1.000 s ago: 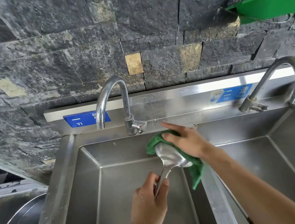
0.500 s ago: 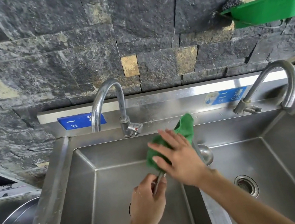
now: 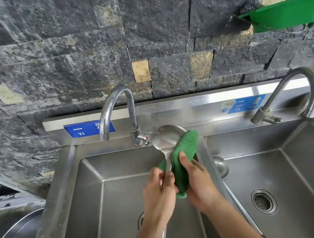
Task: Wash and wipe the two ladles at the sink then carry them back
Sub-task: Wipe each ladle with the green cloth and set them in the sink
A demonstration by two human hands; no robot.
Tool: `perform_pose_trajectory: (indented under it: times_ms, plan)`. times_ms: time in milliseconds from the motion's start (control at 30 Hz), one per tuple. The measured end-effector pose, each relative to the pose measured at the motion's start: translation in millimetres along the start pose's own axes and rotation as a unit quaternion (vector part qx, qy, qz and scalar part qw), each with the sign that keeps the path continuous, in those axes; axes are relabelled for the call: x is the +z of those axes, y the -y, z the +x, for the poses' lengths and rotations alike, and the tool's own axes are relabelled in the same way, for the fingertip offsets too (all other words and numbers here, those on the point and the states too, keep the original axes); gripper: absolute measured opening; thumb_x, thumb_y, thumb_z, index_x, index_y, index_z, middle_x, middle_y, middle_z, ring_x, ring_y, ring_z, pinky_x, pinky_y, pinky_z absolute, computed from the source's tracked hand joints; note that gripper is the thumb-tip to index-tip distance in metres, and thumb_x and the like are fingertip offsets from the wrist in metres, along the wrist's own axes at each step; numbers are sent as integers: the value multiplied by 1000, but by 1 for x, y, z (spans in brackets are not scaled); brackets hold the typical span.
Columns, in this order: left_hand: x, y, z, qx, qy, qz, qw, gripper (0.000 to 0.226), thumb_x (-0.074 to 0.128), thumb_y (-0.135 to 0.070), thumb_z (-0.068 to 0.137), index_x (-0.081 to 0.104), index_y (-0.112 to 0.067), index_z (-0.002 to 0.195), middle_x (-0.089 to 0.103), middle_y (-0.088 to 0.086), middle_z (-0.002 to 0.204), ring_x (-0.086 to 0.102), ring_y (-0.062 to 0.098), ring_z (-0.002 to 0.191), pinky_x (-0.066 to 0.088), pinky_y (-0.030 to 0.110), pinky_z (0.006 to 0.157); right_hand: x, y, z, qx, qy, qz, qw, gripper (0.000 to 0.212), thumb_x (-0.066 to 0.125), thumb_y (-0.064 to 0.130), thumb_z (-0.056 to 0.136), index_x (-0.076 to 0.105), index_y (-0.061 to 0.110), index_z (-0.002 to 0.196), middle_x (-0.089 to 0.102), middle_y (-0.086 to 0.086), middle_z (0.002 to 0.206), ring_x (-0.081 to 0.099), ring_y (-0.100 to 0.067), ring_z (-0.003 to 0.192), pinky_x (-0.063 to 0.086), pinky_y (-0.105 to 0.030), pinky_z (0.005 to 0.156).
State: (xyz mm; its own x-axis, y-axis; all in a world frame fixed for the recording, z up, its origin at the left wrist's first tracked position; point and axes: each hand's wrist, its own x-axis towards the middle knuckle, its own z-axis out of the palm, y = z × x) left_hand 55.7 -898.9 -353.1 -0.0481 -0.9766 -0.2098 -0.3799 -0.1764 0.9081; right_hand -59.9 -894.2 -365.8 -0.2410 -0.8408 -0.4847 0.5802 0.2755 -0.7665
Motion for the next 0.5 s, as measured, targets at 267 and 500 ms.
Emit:
perform_pose_trajectory:
  times_ms: [267,500]
  plan:
    - [-3,-1,11,-9,39,-51,998,16,54,-17,95,58,-26,83,71,1,71,52,19,44,37,24,40,1,13,-10,-21,24,-55,998,39,62,36,102,71,-1,103,75,-24,95,72,-31,87,58,-50,93]
    - [-6,-6,16,-34,64,-138,988,14,47,-3,94,58,-8,87,58,13,60,50,19,45,34,26,40,-5,47,-34,-232,43,-331,914,17,80,30,89,73,16,85,75,-7,77,73,-20,73,60,-43,73]
